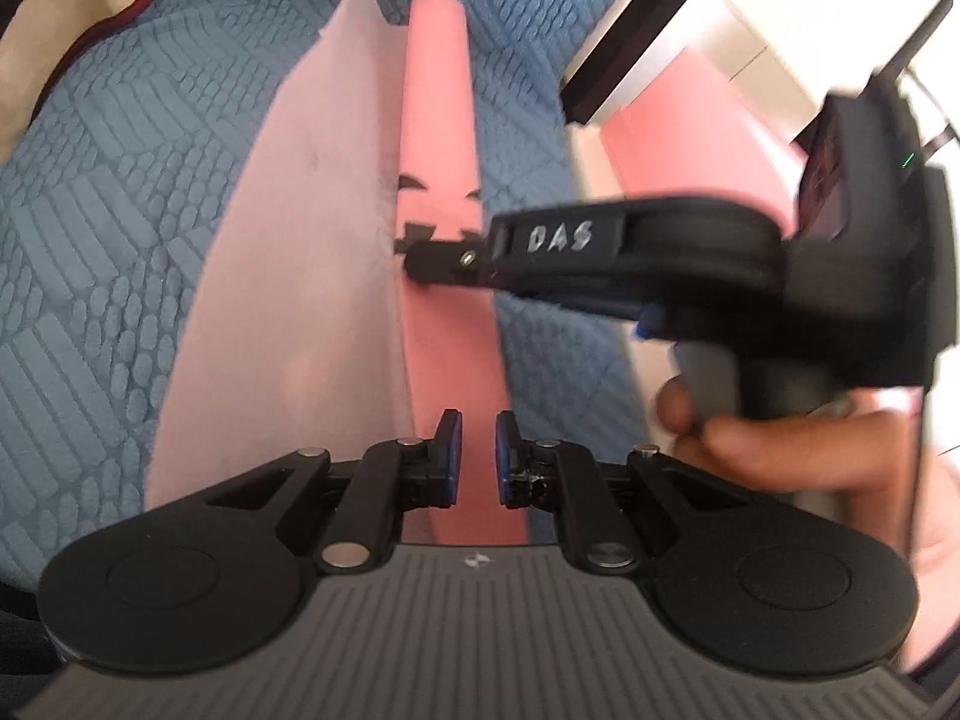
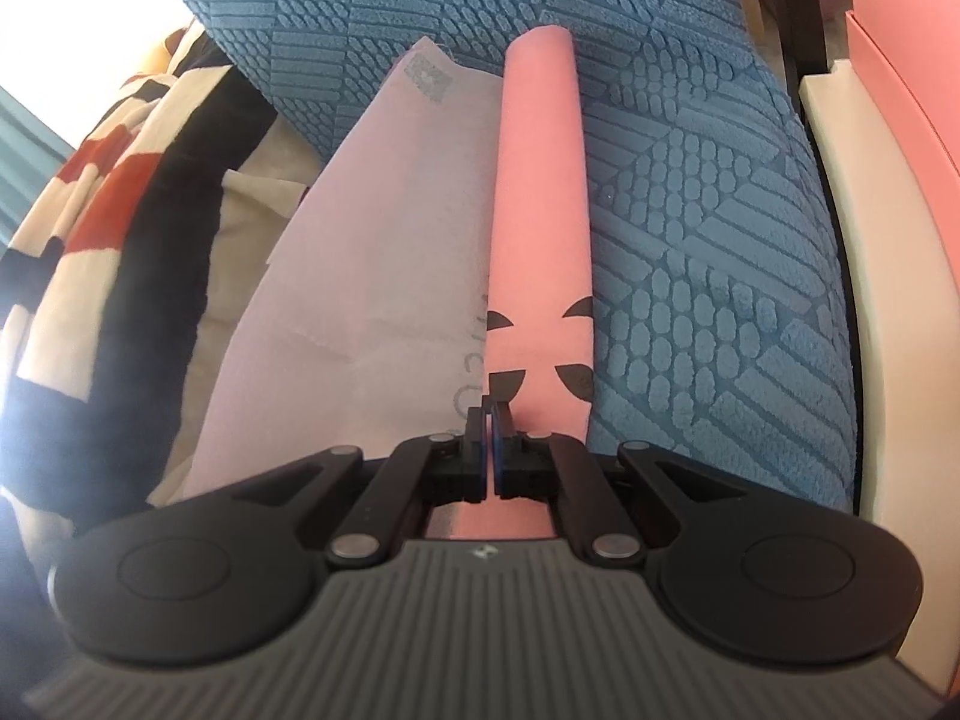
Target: Organize objects
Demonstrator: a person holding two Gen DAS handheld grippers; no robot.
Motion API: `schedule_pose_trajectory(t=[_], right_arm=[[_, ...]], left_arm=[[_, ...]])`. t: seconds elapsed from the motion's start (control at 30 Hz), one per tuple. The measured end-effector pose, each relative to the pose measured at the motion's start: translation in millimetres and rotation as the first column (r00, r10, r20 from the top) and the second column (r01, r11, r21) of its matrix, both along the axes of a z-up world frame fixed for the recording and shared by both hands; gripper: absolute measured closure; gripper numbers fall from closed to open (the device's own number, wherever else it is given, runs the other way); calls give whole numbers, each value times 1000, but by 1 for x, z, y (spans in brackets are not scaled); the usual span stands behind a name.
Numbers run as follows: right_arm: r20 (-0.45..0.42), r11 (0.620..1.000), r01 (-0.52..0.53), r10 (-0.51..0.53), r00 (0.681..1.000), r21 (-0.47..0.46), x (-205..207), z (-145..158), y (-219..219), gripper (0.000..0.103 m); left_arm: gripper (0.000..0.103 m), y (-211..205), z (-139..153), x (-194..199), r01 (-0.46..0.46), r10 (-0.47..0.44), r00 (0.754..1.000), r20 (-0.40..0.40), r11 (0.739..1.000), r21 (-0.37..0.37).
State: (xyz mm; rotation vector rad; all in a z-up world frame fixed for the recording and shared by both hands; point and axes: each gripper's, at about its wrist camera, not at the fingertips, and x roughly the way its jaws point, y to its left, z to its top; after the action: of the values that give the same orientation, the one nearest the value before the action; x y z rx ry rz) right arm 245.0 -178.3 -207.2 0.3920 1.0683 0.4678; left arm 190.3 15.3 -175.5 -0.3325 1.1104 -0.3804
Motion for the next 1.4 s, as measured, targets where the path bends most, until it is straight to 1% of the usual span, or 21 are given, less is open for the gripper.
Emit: schedule_pose_trajectory(t=[0.07,0.17,0.27,0.3,0.33,0.43,0.5,0.63,0.7,0.77,0.83,0.9,1.0,1.07,1.1,1.13,1.17,1.23,1.4], right_arm=[[-6,1000,7,-7,1000,9,0,0,-1,100],[-17,999,28,-28,999,35,1,0,-5,94],[-16,997,68,-67,998,41,1,3,-13,92],[-18,996,82,-81,997,43,1,3,-15,88],[-19,994,97,-96,995,47,2,3,-18,80],[-9,990,132,-131,991,59,3,5,-26,66],[-3,988,144,-144,990,50,3,6,-28,65],[-23,987,152,-151,988,52,5,2,-30,65],[-30,987,153,-151,988,55,5,1,-29,65],[-35,986,156,-154,987,60,5,1,-30,65],[-58,982,160,-155,986,101,6,0,-31,65],[-71,976,160,-150,986,149,4,0,-34,65],[-75,973,144,-132,988,180,4,2,-34,66],[-73,978,122,-111,991,172,2,2,-31,74],[-68,983,110,-100,993,145,2,2,-28,87],[-65,988,102,-95,993,114,1,2,-26,93],[-61,991,97,-91,994,92,0,3,-25,93],[-56,992,91,-86,995,92,0,4,-25,96],[-39,994,66,-63,997,86,-3,9,-22,97]], left_arm=[[90,-3,-1,1,3,-3,1000,10,1000,17],[90,0,-2,1,-13,12,1000,5,1000,12],[90,3,-2,1,-34,34,999,7,999,15],[90,5,-1,0,-40,40,999,10,999,21],[90,5,0,0,-43,43,999,11,999,23],[90,6,0,0,-46,46,999,14,999,25],[90,7,0,-1,-51,50,999,17,998,32],[90,8,-2,0,-56,56,998,17,998,33],[90,7,-2,0,-59,58,998,25,997,53],[90,6,-3,3,-63,61,998,28,996,56],[90,5,-3,3,-55,53,998,33,997,62],[90,7,-3,3,-62,61,998,29,997,53],[90,8,-3,5,-74,73,997,18,997,39],[90,7,-2,5,-74,73,997,20,996,44],[90,7,-2,6,-75,74,997,21,996,46],[90,7,-1,5,-77,76,997,21,996,46],[90,7,-1,5,-78,77,997,20,996,45],[90,8,0,7,-81,80,997,20,996,41],[90,10,5,8,-88,87,996,26,996,23]])
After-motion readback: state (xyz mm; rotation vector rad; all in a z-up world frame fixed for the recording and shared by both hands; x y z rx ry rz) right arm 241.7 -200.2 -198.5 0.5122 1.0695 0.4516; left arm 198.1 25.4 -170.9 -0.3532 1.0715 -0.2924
